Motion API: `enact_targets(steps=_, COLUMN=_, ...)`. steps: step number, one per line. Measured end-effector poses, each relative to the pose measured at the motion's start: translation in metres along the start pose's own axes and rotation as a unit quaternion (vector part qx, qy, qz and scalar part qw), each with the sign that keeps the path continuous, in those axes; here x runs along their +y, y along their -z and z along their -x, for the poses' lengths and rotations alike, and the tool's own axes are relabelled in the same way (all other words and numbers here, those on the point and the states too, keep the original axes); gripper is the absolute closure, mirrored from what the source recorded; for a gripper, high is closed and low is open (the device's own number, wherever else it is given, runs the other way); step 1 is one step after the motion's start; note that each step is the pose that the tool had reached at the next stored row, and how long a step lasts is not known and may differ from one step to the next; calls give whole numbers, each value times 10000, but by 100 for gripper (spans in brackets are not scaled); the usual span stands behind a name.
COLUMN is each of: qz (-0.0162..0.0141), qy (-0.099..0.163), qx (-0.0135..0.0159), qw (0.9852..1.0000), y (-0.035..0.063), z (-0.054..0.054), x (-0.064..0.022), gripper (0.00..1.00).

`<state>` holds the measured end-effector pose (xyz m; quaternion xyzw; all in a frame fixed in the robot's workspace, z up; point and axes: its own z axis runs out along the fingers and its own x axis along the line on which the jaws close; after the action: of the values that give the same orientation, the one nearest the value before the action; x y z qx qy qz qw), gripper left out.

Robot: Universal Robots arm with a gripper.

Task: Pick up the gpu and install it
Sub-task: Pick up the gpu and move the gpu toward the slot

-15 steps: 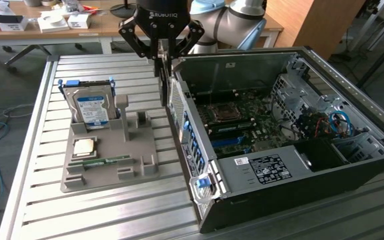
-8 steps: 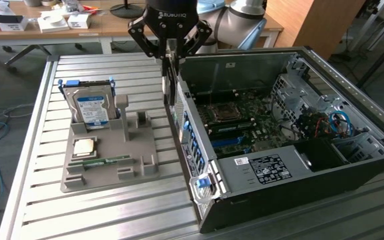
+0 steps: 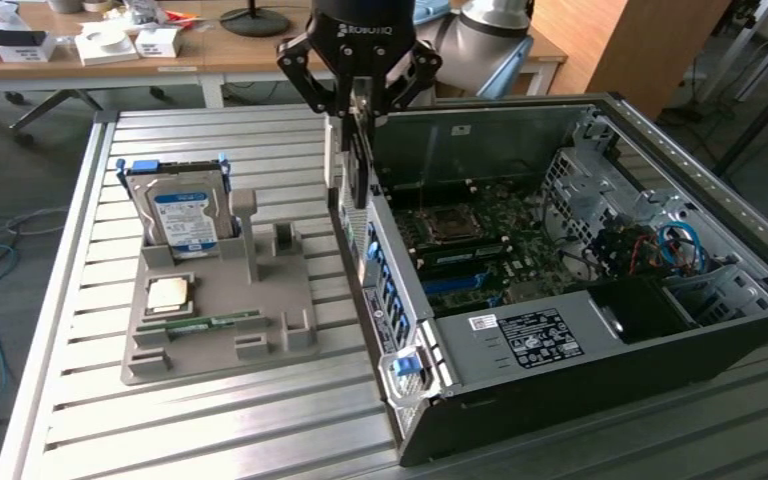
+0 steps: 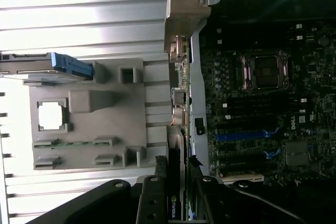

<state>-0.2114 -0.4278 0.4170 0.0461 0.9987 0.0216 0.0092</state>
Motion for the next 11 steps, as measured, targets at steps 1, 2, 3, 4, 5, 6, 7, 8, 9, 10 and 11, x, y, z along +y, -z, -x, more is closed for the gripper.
enact_targets(steps=1, qz=1, qy=0, qx=0, qw=10000, y=0, z=19, x=2, gripper=73)
enact_targets(steps=2, qz=2, qy=0, qx=1, qw=10000, y=0, z=38, x=3, gripper=73)
enact_targets(steps=3, qz=3, qy=0, qx=0, qw=10000, y=-1, z=58, x=5, gripper=73)
enact_targets(steps=4, qz=4, qy=-1, qx=0, qw=10000, y=-1, z=77, x=7, gripper=73)
enact_targets(steps=5, qz=6, qy=0, qx=1, qw=10000, y=-2, z=96, x=9, gripper=73)
enact_targets(steps=6, qz=7, qy=0, qx=1, qw=10000, y=-3, z=117, x=11, gripper=73)
enact_targets(steps=7, qz=8, qy=-1, qx=1, qw=10000, y=-3, z=137, x=13, gripper=73)
enact_targets(steps=8, qz=9, qy=0, qx=1, qw=10000, y=-3, z=158, x=15, gripper=73)
enact_targets(steps=9, qz=10, qy=0, qx=1, qw=10000, y=-4, z=179, x=16, gripper=73)
enact_targets(steps=10, qz=12, qy=0, qx=1, qw=10000, y=-4, z=199, x=18, gripper=73)
enact_targets(steps=11, qz=12, qy=0, qx=1, qw=10000, y=-5, z=219, x=20, gripper=73)
